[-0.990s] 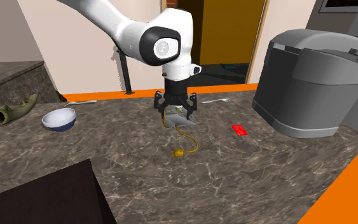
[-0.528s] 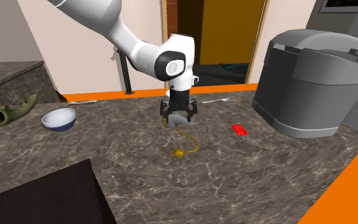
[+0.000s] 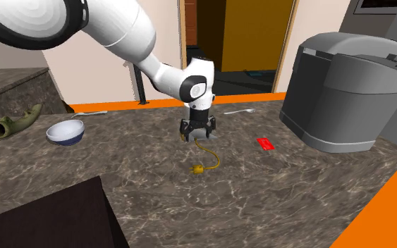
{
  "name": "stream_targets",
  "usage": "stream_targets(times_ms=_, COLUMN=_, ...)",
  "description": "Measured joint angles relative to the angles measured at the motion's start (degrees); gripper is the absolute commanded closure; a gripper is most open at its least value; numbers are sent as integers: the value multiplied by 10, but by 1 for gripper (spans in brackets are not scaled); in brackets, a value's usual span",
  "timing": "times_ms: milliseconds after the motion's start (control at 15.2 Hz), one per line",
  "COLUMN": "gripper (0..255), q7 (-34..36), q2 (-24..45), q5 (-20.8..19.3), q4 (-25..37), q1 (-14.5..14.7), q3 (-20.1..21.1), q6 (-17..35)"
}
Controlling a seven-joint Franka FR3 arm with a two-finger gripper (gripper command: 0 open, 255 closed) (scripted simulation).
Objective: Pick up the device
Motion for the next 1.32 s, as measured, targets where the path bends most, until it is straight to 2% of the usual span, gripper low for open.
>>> stream_targets(times_ms=396, gripper=0, q7=-2, q2=36, q5=-2, q4=14, q1=2, q3=-1, q6=22)
stream_targets(times_ms=462, gripper=255, q7=-2, q2=39, q5=-2, q4=16, q1=2, q3=-1, q6=24)
stream_targets(times_ms=1320, gripper=255, q7=-2, q2=29, q5=-2, q4=11, q1=1, q3=0, q6=18)
